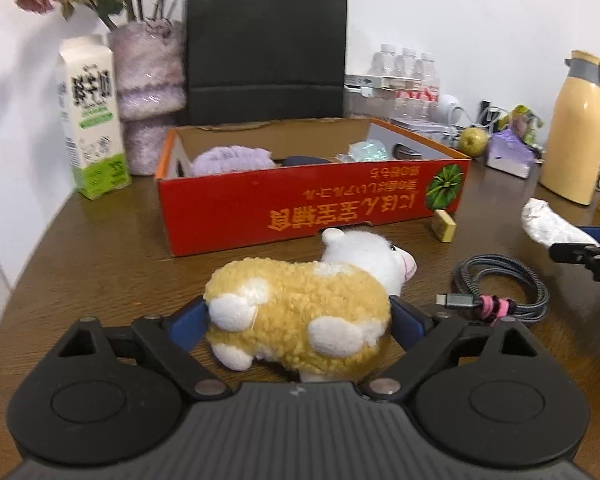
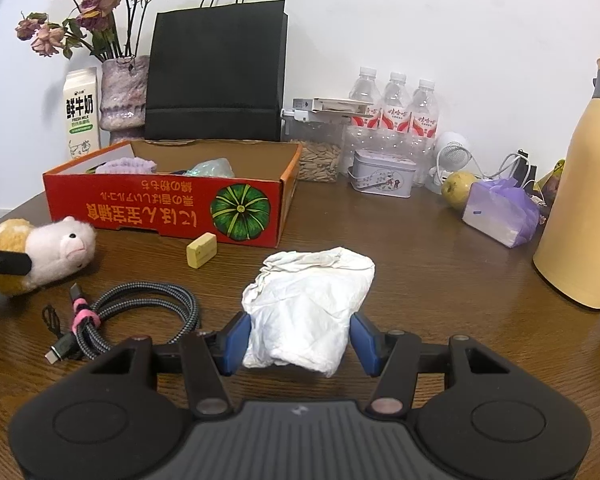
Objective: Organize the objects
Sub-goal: 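Carry the sheep plush in the left tool while the right tool carries the cloth to the box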
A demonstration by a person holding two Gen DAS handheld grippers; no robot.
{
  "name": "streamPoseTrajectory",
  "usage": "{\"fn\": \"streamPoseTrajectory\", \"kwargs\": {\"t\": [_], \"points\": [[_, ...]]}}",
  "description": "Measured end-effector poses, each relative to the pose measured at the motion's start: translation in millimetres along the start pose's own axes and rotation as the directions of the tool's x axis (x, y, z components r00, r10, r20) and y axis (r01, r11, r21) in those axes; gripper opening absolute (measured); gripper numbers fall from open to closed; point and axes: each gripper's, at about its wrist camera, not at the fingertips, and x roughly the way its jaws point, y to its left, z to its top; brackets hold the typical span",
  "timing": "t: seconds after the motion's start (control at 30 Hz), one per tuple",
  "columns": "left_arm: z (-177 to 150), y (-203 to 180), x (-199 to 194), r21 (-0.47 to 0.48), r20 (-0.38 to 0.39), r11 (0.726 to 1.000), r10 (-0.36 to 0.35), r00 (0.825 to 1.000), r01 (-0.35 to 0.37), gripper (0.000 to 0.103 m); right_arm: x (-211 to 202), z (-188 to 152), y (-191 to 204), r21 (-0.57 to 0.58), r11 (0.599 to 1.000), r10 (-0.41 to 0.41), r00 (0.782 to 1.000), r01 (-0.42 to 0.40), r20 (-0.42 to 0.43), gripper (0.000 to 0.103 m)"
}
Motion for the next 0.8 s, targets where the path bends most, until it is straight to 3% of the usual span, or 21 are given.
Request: {"fn": "streamPoseTrajectory", "kwargs": {"t": [0.3, 0.8], "points": [[-14, -27, -31, -0.090, -0.014, 0.976, 0.198, 0.980, -0.199, 0.091, -2, 0, -2, 0.013, 1.000, 0.021, 1.000, -0.022, 0.012, 0.054], [-28, -59, -66, -0.209, 0.004, 0.932, 0.304, 0.953, -0.296, 0.090, -24, -5, 14, -0.036, 0.987, 0.158, 0.984, -0.155, 0.079, 0.054]]}}
